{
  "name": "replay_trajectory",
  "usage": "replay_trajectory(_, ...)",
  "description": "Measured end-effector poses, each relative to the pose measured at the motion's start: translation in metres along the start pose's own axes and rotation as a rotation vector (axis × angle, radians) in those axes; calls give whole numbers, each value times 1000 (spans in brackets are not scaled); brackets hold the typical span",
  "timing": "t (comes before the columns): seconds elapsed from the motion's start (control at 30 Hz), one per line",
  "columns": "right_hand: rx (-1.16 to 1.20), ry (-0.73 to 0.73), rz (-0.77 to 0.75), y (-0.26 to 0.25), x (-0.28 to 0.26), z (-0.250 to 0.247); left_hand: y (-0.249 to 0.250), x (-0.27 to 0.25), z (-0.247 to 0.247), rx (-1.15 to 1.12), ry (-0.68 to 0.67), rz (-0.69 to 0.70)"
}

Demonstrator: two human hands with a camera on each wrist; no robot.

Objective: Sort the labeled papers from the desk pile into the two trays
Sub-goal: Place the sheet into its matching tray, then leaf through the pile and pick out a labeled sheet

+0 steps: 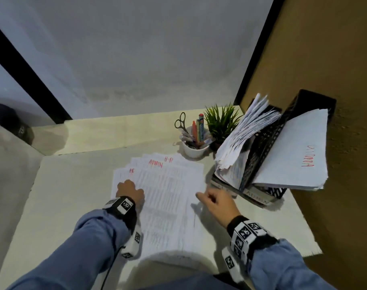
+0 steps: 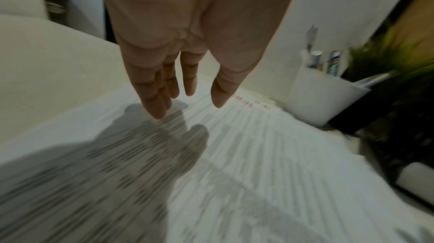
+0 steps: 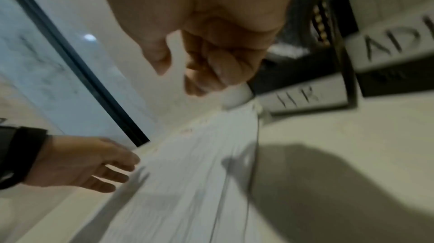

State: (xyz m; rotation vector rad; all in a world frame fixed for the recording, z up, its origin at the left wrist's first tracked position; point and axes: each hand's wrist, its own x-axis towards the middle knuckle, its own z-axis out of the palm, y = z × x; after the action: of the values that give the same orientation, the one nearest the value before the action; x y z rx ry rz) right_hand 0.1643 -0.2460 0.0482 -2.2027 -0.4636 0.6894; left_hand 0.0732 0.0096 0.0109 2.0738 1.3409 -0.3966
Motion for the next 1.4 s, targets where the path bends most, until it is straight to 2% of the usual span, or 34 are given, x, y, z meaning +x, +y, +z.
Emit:
replay_trajectory(0.1,29,-1,306,22,8,28,-24,-4,8,-20,44,-63)
replay_trajectory(0.2,136,26,436,22,16,44,-35,-7,15,-59,88,-52)
replay_trajectory(0.43,159,87,376,8,20,64,-43,-20,34,-269,-23,1)
replay_trajectory(0.5,118,107,382,7,22,65,-46,-22,37,-259,-45,64)
replay_trajectory(0.6,81,166,362,6,24,63,-49,-27,39,-426,-40,163)
replay_trajectory(0.7,204,222,342,5,25,61,-53,-32,38,-597,-64,172)
replay_trajectory(0.83,474,240,343,4,24,59,-59,-34,36,-683,-112,138)
replay_trajectory(0.97,535,202,354,16,30,51,-66,-31,36,-756,-122,137)
replay_trajectory(1.07,485,154,371,21,35,49,-69,-29,36,-786,-63,149)
replay_trajectory(1.17,383,166,347,25,41,52,-63,-29,34,-821,-12,105)
replay_trajectory(1.27,397,159,305,18,39,48,-59,-28,30,-858,92,93)
replay_trajectory(1.33,459,206,322,20,37,44,-61,-24,24,-875,129,106)
replay_trajectory(1.4,555,303,420,29,38,41,-67,-20,17,-885,132,97)
